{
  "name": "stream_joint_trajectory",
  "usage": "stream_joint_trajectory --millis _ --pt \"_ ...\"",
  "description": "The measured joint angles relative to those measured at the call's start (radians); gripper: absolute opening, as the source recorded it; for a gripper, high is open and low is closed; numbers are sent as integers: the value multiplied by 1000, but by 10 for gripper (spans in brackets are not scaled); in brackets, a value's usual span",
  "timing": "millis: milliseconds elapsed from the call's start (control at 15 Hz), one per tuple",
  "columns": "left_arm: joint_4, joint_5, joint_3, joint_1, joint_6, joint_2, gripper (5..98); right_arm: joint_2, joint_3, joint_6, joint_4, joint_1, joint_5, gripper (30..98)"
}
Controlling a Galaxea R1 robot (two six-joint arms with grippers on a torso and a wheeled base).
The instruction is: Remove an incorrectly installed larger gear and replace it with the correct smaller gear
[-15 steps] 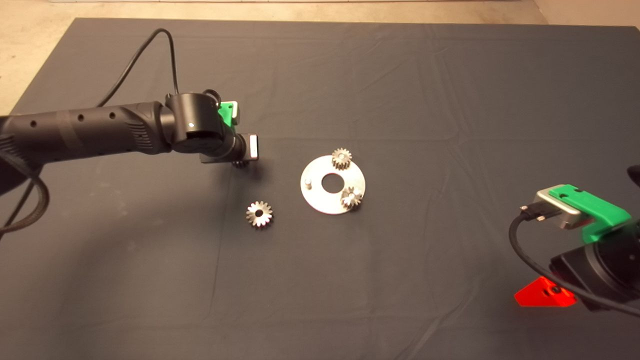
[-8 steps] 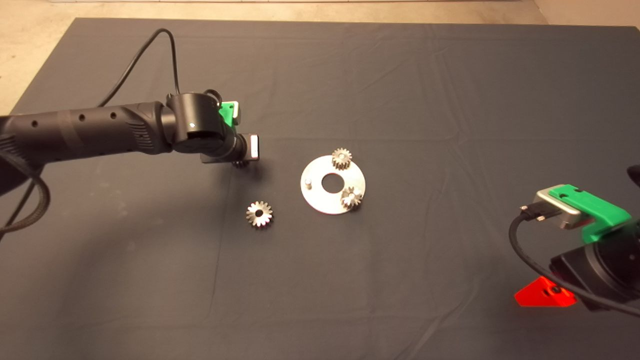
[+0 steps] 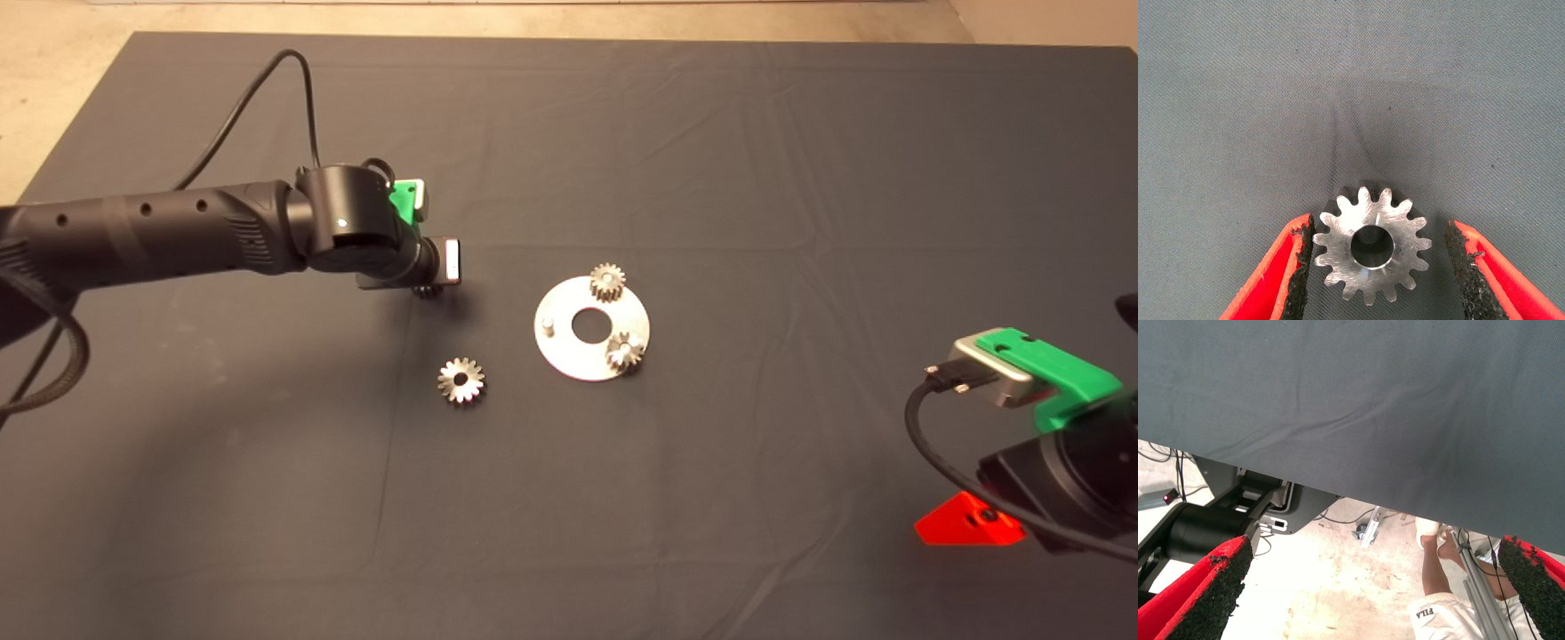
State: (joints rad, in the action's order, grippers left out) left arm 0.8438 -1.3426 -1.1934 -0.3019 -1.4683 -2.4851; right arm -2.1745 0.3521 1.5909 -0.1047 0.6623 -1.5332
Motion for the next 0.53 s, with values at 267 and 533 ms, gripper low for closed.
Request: stream_joint_trajectory --millis 267,533 --pt "2 0 0 0 0 3 499 0 0 0 0 0 0 977" --pt "6 0 0 0 0 4 499 0 0 0 0 0 0 977"
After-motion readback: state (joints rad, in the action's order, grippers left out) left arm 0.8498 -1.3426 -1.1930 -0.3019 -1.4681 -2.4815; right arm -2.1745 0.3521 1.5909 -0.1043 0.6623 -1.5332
